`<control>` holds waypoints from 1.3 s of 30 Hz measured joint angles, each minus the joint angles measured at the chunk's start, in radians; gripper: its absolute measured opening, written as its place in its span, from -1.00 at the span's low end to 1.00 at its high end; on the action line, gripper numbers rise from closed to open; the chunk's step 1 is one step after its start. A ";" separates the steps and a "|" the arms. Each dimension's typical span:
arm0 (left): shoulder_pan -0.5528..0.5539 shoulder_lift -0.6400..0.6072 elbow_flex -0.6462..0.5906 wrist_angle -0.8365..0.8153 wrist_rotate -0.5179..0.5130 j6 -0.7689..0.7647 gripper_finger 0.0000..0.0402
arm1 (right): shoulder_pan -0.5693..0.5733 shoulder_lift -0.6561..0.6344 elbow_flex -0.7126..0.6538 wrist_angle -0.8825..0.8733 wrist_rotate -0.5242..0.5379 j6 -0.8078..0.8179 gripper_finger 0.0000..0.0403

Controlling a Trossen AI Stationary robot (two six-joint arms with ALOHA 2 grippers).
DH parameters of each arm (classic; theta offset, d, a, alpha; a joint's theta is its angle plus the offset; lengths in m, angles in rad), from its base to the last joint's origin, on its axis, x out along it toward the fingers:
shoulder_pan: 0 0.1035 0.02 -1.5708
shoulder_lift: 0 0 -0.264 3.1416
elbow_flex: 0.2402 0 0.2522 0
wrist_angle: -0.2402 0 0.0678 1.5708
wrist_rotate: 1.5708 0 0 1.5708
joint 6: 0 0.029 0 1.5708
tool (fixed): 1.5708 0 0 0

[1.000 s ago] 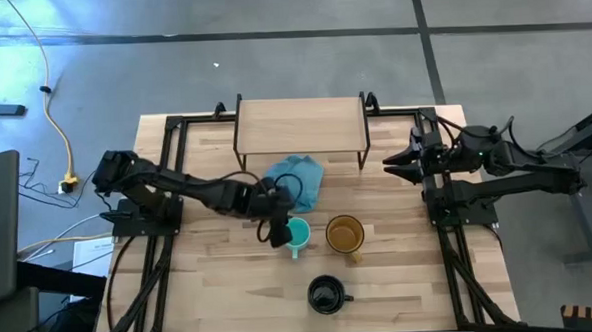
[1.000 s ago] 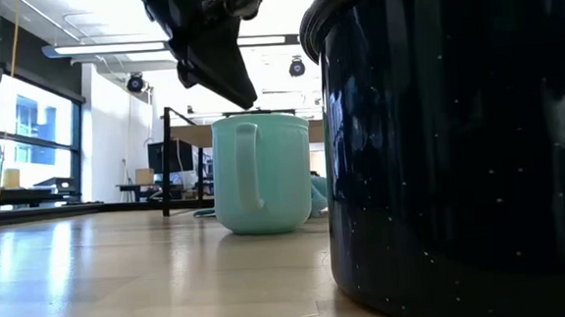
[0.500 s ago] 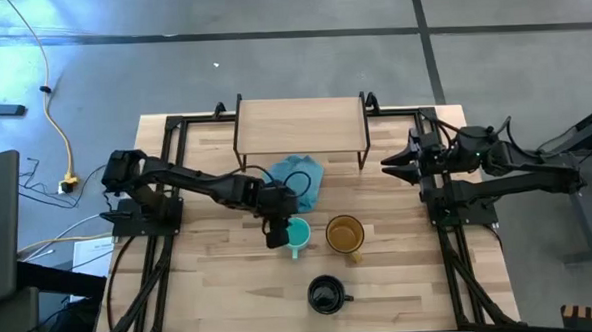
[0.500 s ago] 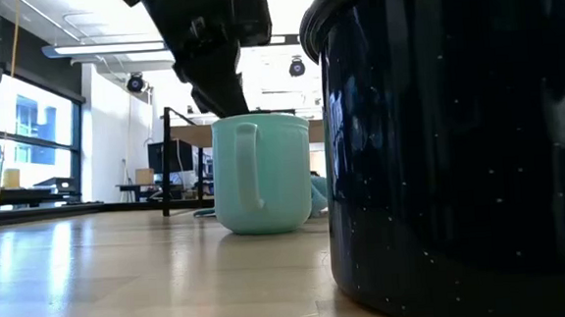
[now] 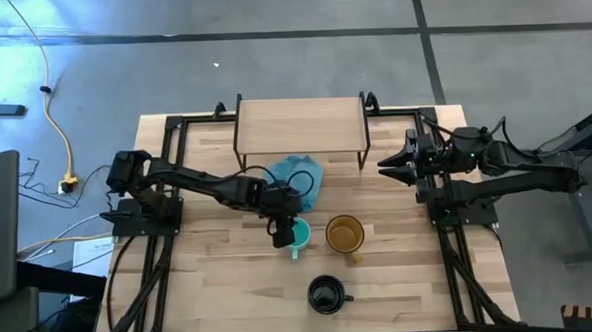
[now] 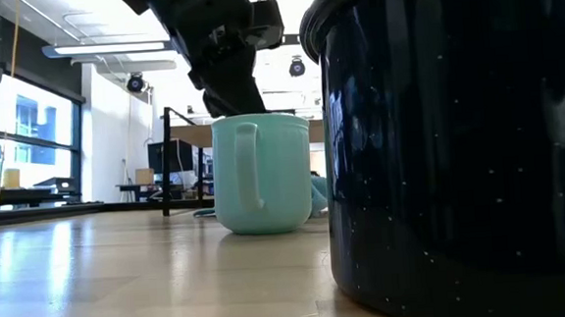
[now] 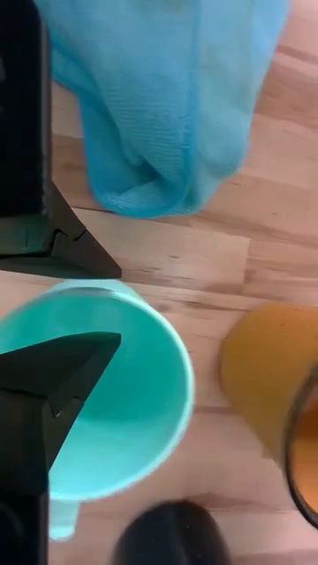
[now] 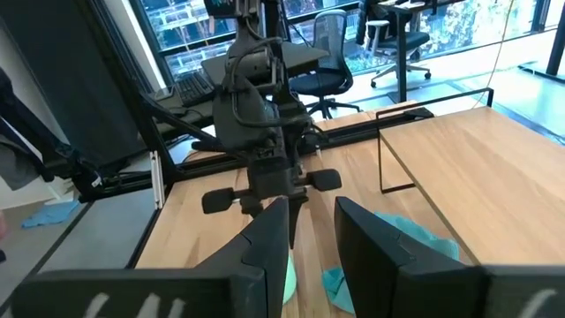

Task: Stack small to large cups/mugs on shelf
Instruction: Put the light blue cup on the shelf

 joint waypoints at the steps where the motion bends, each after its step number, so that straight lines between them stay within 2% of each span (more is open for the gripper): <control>1: 0.000 0.000 -0.001 -0.005 0.000 0.000 -0.52 | 0.000 0.001 0.000 -0.001 0.000 0.000 -0.58; 8: 0.000 0.036 0.002 0.038 -0.003 -0.023 -0.53 | 0.000 0.000 0.000 -0.013 0.000 0.000 -0.58; 10: 0.000 0.036 0.000 0.023 -0.014 -0.026 -0.60 | 0.000 0.000 0.000 -0.015 0.000 0.000 -0.58; 14: 0.000 0.035 0.000 0.011 -0.029 -0.025 -0.92 | 0.000 -0.001 0.000 -0.027 0.000 0.000 -0.58; 19: 0.000 0.035 0.026 -0.049 -0.030 -0.027 -0.97 | 0.000 0.000 0.000 -0.034 -0.001 0.000 -0.58; 29: 0.046 0.030 0.277 -0.387 -0.033 0.131 -0.99 | 0.000 0.000 0.000 -0.027 -0.001 0.013 -0.58; 35: 0.165 0.020 0.437 -0.612 -0.031 0.278 -0.99 | 0.000 0.000 0.000 -0.025 0.005 0.054 -0.58; 39: 0.276 -0.028 0.488 -0.647 0.007 0.357 -0.99 | 0.000 0.001 0.000 -0.026 0.013 0.084 -0.58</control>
